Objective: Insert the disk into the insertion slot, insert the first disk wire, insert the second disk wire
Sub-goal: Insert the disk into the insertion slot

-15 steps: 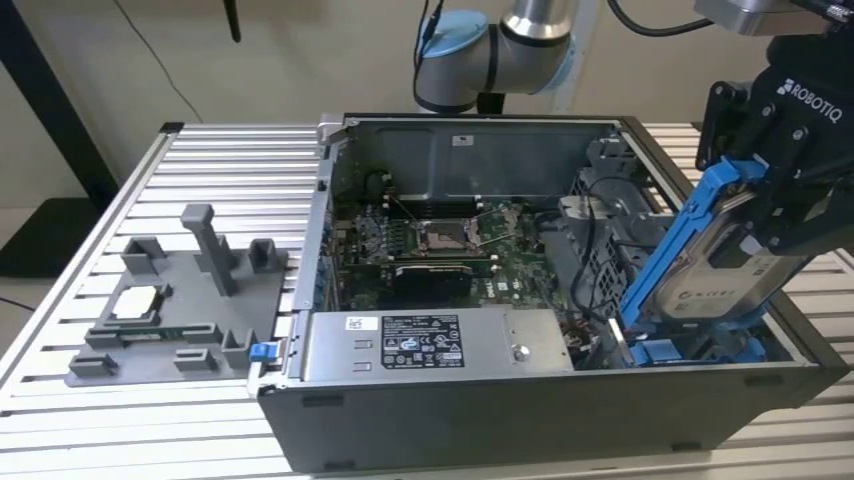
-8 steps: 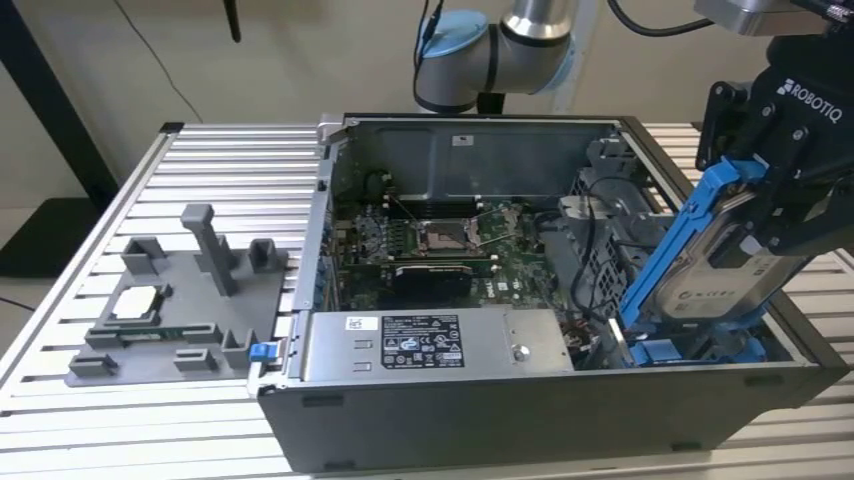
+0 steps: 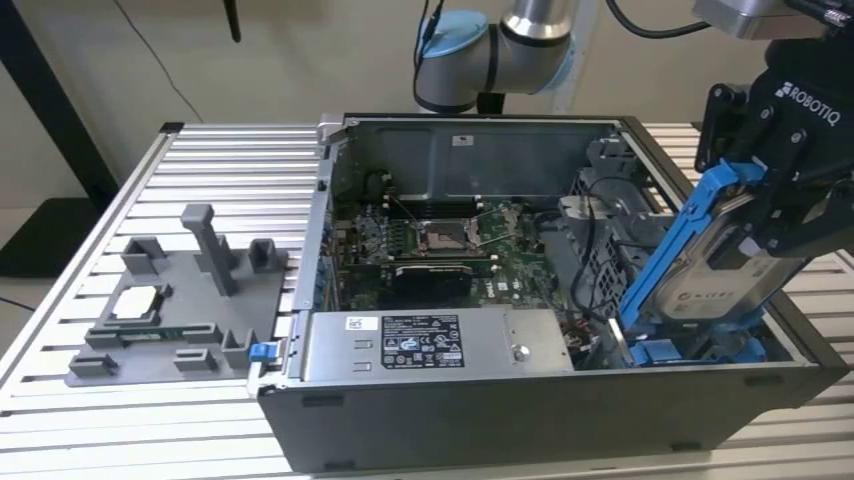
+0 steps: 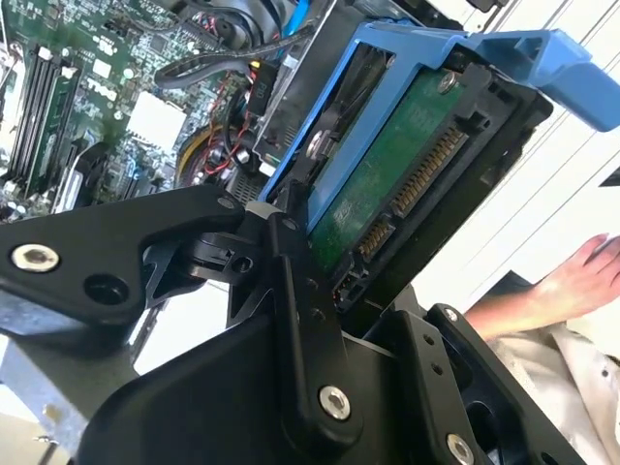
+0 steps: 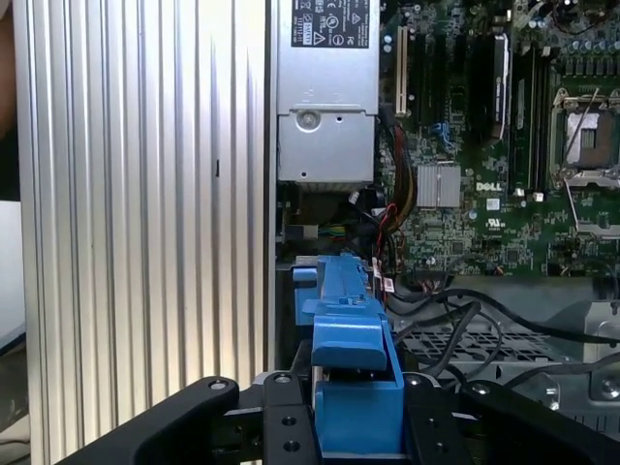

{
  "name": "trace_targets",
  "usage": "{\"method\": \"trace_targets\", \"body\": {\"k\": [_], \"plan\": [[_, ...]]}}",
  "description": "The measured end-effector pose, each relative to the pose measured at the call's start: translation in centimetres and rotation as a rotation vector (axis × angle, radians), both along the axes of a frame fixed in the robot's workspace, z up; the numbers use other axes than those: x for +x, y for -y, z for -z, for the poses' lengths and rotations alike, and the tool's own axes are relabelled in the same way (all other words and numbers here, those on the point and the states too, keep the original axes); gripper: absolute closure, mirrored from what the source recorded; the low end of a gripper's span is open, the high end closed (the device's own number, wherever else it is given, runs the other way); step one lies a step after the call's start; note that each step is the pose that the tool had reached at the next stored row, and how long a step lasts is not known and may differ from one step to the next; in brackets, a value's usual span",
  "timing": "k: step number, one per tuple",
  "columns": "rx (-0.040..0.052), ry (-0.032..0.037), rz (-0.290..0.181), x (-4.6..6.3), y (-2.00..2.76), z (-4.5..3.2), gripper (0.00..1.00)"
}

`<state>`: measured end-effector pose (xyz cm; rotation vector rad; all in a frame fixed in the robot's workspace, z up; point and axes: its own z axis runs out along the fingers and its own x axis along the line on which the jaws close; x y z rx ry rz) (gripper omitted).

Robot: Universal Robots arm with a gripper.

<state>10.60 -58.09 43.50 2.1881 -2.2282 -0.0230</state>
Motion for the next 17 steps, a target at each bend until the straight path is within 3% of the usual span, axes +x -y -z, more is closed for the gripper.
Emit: {"method": "trace_targets", "body": {"k": [11,17], "plan": [[-0.0002,0.0,0.0,0.4,-0.07,1.02,1.0],[-0.0001,0.0,0.0,0.8,-1.08,1.54,1.0]]}}
